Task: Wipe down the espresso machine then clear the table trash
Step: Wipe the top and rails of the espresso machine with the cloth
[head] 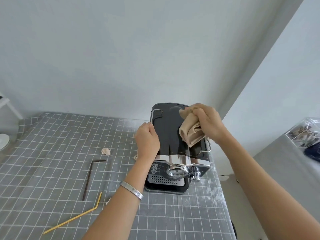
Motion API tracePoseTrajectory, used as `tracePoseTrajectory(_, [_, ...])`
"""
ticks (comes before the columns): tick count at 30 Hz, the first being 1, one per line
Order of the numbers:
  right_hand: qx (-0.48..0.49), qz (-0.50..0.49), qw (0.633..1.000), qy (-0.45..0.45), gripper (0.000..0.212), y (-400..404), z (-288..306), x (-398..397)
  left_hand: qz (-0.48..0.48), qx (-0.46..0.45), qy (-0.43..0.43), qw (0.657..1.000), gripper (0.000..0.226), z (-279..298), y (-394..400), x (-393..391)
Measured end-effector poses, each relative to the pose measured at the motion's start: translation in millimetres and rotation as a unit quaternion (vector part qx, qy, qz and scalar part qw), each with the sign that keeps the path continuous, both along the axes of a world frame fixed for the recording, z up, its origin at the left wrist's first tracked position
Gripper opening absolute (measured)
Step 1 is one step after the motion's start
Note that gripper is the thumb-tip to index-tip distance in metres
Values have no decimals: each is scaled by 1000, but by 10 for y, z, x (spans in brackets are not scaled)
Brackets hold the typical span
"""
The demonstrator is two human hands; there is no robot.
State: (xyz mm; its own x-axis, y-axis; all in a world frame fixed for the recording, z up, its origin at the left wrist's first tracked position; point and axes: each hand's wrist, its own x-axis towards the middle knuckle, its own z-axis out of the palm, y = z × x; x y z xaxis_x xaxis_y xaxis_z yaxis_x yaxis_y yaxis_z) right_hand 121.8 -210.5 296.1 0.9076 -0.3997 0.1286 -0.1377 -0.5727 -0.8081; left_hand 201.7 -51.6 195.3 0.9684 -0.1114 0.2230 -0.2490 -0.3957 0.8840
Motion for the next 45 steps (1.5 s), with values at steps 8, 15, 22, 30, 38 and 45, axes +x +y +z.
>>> tracePoseTrajectory(8, [-185, 19, 965, 184, 100, 318, -539, 481, 9, -8, -10, 1000, 36, -48, -17, 16])
tracePoseTrajectory(15, [-233, -46, 963, 130, 92, 474, -754, 400, 14, -7, -15, 1000, 36, -57, -26, 6])
tracePoseTrajectory(22, [-290, -96, 942, 136, 81, 711, -756, 183, 6, -9, -22, 1000, 35, -42, -12, 3])
tracePoseTrajectory(30, [-242, 66, 948, 197, 24, 597, -8, -236, 18, 1, -13, 1000, 31, -2, -19, 10])
tracePoseTrajectory(38, [72, -6, 990, 121, 41, -32, 235, 327, 21, 25, -5, 999, 29, 26, -34, 8])
tracePoseTrajectory(45, [-255, -19, 959, 121, 47, 289, -536, 622, 19, -10, 17, 1000, 34, 13, -24, -11])
